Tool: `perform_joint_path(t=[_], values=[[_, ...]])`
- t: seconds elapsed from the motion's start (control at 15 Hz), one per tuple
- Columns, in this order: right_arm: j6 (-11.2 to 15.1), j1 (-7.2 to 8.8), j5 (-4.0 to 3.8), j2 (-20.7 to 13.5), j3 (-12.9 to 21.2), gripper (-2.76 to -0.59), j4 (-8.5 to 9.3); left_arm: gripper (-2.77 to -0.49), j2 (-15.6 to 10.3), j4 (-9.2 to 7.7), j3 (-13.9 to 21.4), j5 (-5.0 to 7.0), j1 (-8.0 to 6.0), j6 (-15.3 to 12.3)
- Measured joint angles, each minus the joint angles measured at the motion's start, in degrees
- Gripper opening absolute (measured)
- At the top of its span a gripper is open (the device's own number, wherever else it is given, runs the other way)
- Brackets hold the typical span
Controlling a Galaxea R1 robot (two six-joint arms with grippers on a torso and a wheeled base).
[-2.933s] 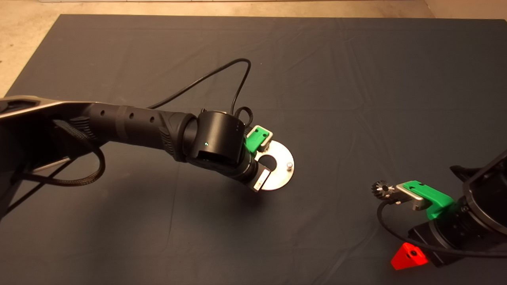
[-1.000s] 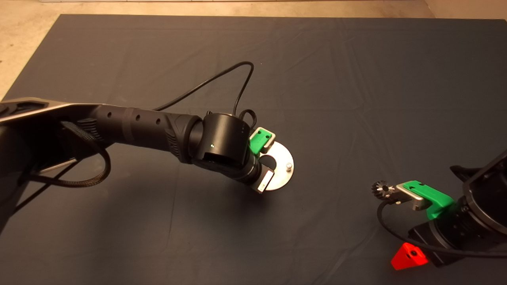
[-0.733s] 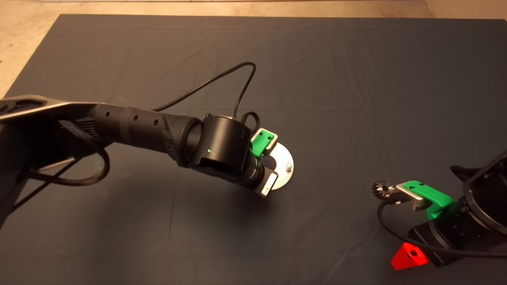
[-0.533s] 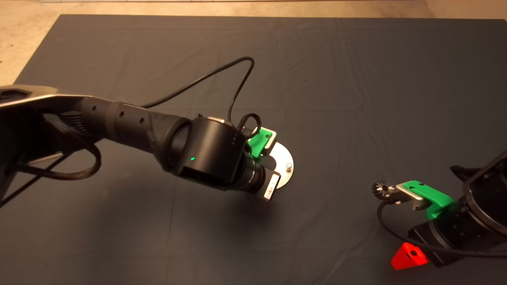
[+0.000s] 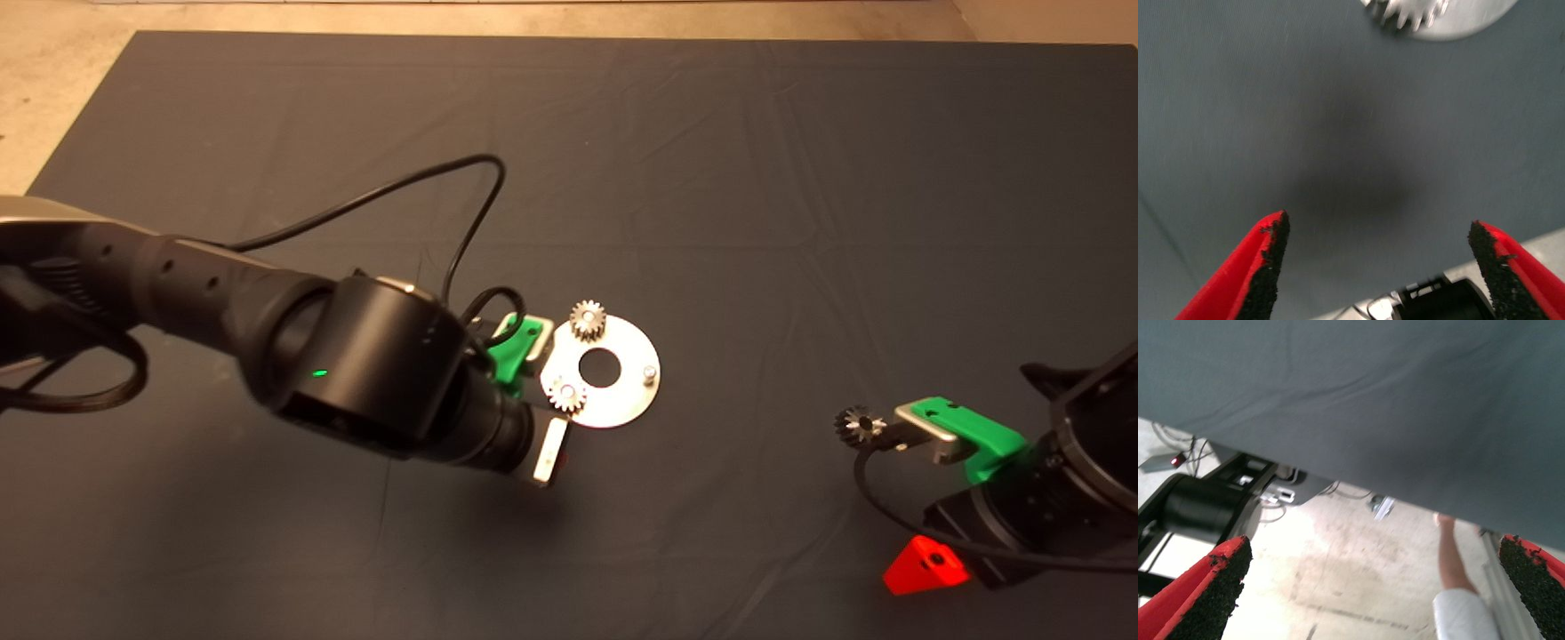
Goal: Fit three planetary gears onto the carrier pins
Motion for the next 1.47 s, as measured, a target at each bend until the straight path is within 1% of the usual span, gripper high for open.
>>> perform_joint_path(t=[0.07, 0.13, 0.2, 0.27, 0.33, 0.4, 0.47, 0.53, 0.6, 0.67, 0.73, 0.8, 0.87, 1.0, 1.07, 1.13, 1.2, 1.33, 1.47], values=[[-2.3, 0.88, 0.0, -0.7, -0.1, -0.6, -0.02, -1.37, -1.7, -0.83, 1.9, -0.15, 0.0, -1.4], [-5.2, 1.3, 0.0, -1.2, -0.3, -0.6, -0.02, -1.37, -4.5, -1.77, 3.8, -0.3, 0.0, -2.5], [-8.6, 1.3, -0.02, -1.6, -0.5, -0.6, -0.02, -1.36, -8.1, -2.35, 5.3, -0.3, -0.06, -2.9], [-12.5, 1.64, -0.02, -1.8, -0.7, -0.6, -0.02, -1.24, -12.0, -2.77, 6.4, -0.3, -0.2, -3.4], [-16.8, 2.19, 0.04, -1.8, -1.0, -0.6, -0.02, -1.22, -16.0, -3.06, 7.1, -0.13, -0.17, -3.7], [-20.9, 2.43, 0.09, -1.8, -1.7, -0.6, -0.02, -1.22, -19.1, -3.35, 7.7, 0.2, -0.17, -3.6], [-24.6, 2.59, 0.17, -1.8, -2.2, -0.6, -0.02, -1.11, -20.9, -3.68, 8.1, 0.66, -0.17, -3.5], [-27.5, 2.69, 0.27, -2.1, -2.6, -0.6, -0.06, -1.09, -21.2, -3.87, 8.8, 0.68, -0.19, -3.0], [-29.2, 2.71, 0.2, -2.7, -2.9, -0.6, -0.09, -1.09, -20.6, -4.03, 9.6, 0.37, -0.17, -2.6], [-30.5, 2.87, 0.16, -3.3, -3.1, -0.6, -0.13, -0.97, -20.3, -4.12, 10.1, -0.19, -0.2, -2.4], [-32.3, 2.95, 0.2, -4.1, -3.4, -0.6, -0.17, -0.92, -20.3, -4.22, 10.6, -0.22, -0.37, -2.3], [-33.6, 2.98, 0.18, -5.0, -3.5, -0.6, -0.22, -0.91, -20.2, -4.33, 10.7, -0.09, -0.63, -2.1], [-35.7, 3.02, 0.2, -6.0, -3.6, -0.6, -0.28, -0.91, -20.0, -4.48, 10.7, -0.04, -0.59, -2.1], [-40.2, 3.15, 0.52, -9.0, -3.8, -0.6, -0.9, -0.79, -19.2, -4.9, 10.9, 0.02, -0.61, -2.1], [-42.1, 3.17, 0.49, -11.1, -3.9, -0.6, -1.38, -0.79, -18.8, -4.97, 11.1, 0.0, -0.63, -2.1], [-43.7, 3.15, 0.13, -13.0, -4.0, -0.6, -2.44, -0.79, -18.5, -5.28, 11.1, -0.04, -0.61, -2.2], [-45.0, 3.13, 0.02, -14.4, -4.0, -0.6, -3.6, -0.68, -18.4, -5.52, 11.2, -0.06, -0.63, -2.6], [-46.9, 2.8, 0.07, -16.3, -4.2, -0.6, -6.82, -0.64, -18.4, -6.72, 11.2, -0.02, -0.61, -2.8], [-48.7, 2.67, 0.39, -17.0, -4.3, -0.6, -9.39, -0.5, -18.6, -7.9, 11.2, -0.02, -0.61, -3.0]])
